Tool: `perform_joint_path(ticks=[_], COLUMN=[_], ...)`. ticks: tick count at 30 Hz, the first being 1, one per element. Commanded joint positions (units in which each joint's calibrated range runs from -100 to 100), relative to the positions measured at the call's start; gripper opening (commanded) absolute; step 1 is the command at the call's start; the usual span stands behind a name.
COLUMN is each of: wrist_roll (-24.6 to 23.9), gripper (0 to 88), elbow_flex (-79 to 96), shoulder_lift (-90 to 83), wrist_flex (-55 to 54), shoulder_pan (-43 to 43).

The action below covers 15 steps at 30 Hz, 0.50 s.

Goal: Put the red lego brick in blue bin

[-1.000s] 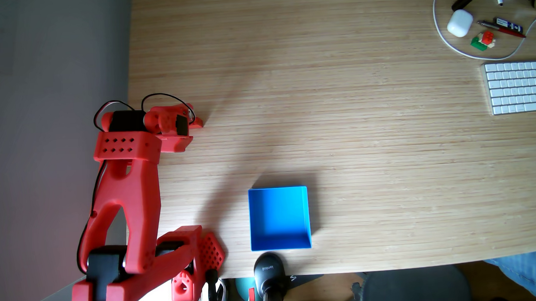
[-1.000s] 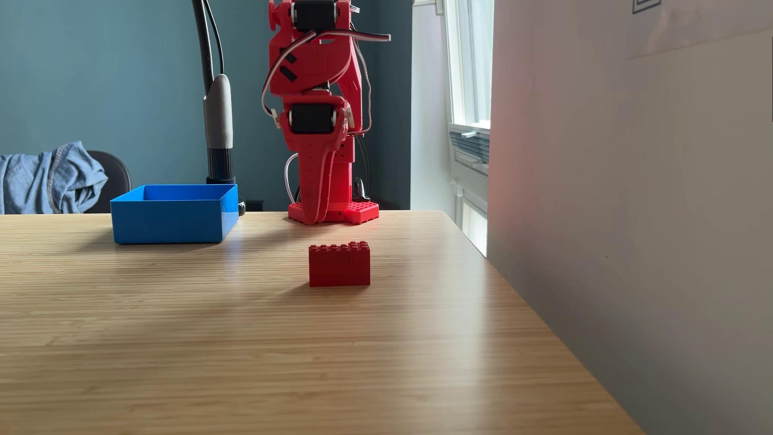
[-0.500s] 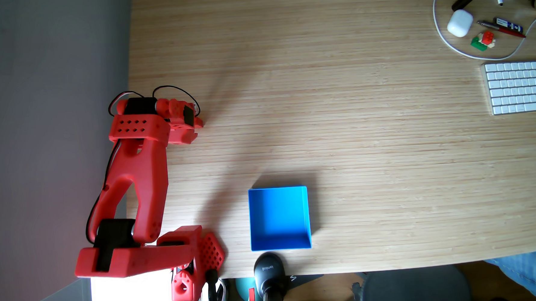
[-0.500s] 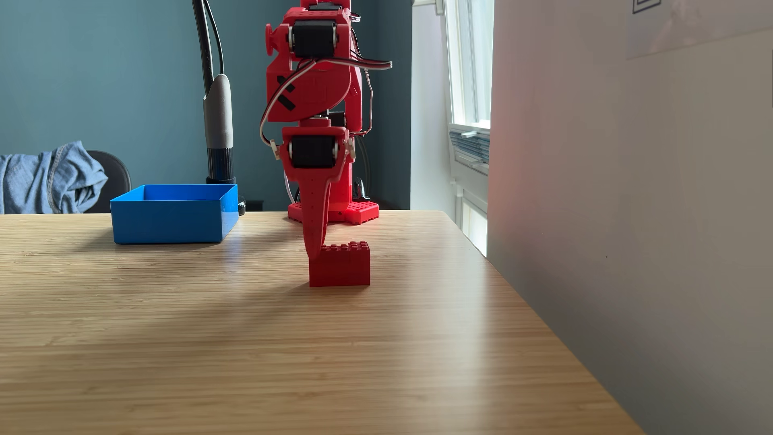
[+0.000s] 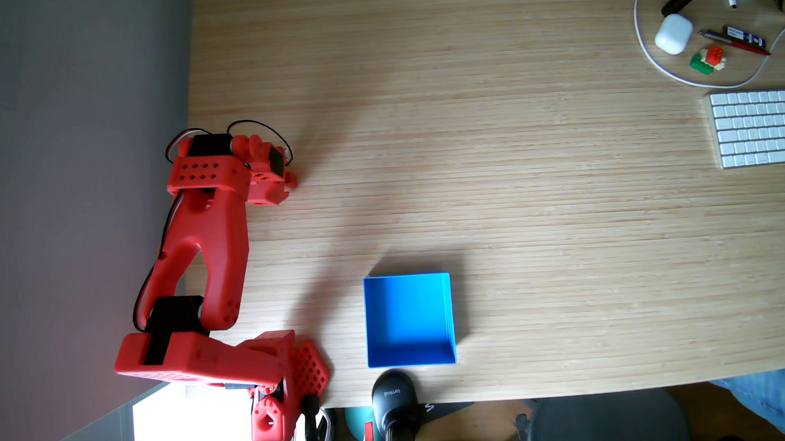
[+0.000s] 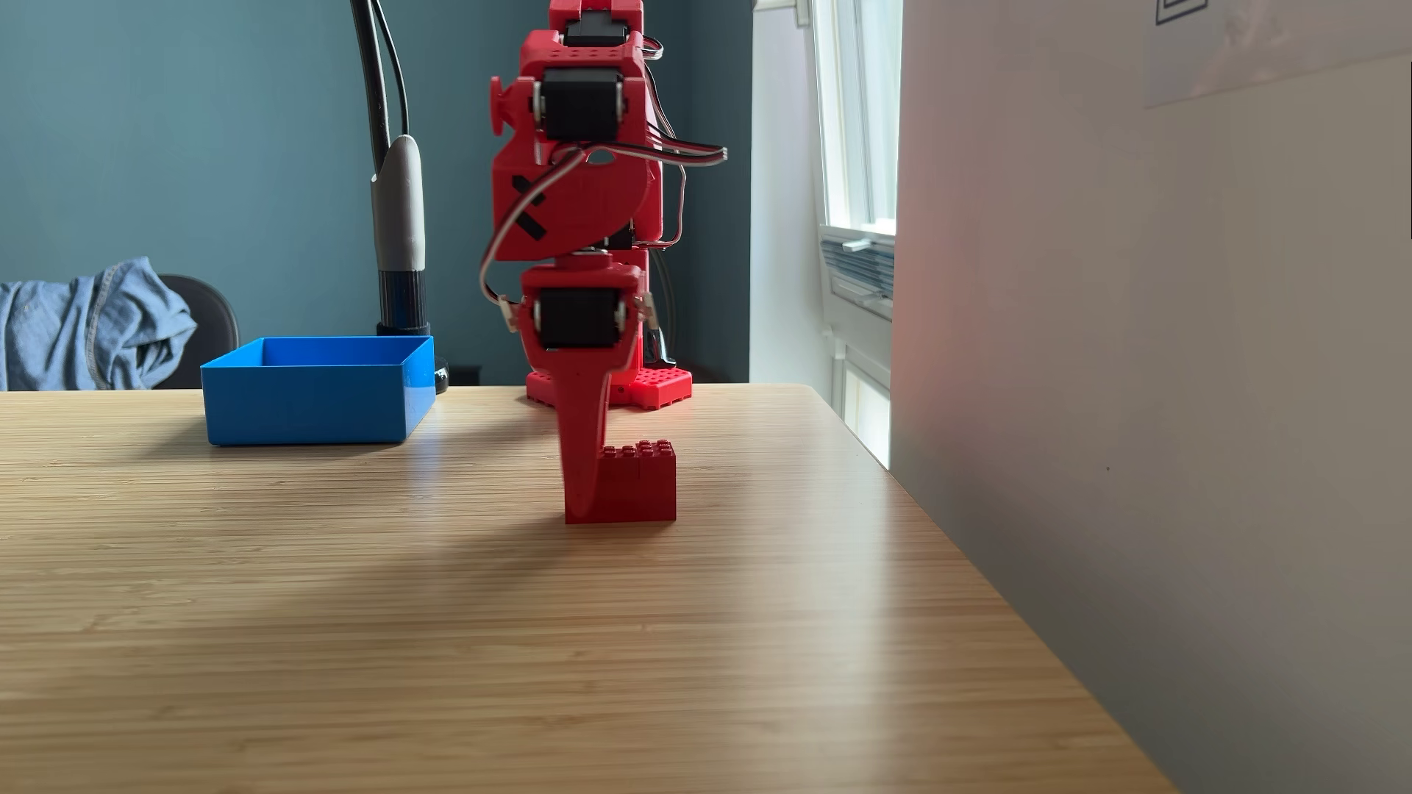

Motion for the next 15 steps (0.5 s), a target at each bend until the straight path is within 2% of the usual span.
perform_joint_path(ticks=[1, 9, 15], wrist_roll=[-0.6, -1.7, -2.1], gripper=[15.9, 1.7, 0.1], elbow_flex=[-3.7, -5.0, -5.7], shoulder_lift=[-0.8, -0.8, -0.8], wrist_flex=[0.0, -0.2, -0.2], shoulder_pan=[-1.4, -2.2, -1.7])
